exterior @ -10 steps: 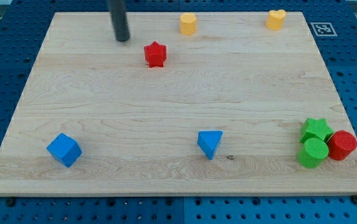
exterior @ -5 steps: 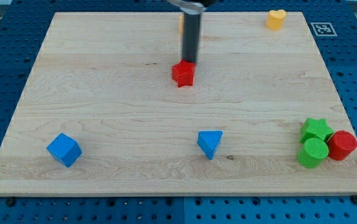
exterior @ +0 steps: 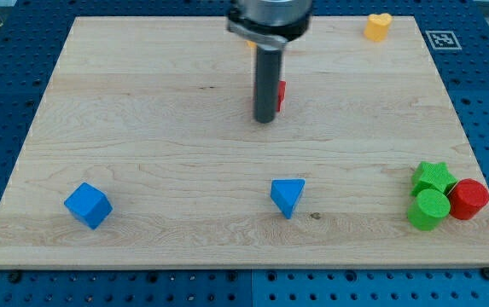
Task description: Move the red star diagonally to the blue triangle
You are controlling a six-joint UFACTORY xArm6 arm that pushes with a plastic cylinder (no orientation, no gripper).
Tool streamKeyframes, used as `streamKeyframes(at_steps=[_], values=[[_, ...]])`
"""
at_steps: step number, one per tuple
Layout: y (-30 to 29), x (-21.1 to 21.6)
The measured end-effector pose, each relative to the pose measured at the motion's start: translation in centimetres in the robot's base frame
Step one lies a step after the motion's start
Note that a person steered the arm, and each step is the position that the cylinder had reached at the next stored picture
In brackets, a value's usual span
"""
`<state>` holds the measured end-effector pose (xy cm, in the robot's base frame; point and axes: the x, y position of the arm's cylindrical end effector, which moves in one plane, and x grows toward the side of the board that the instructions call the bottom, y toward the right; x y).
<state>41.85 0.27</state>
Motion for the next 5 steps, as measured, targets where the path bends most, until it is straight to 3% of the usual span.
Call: streamKeyframes(at_steps=[1, 2, 4, 5], values=[[-7.5, -4.2], [-7.1, -6.4], [11.0, -4.3], [17.3, -3.6]])
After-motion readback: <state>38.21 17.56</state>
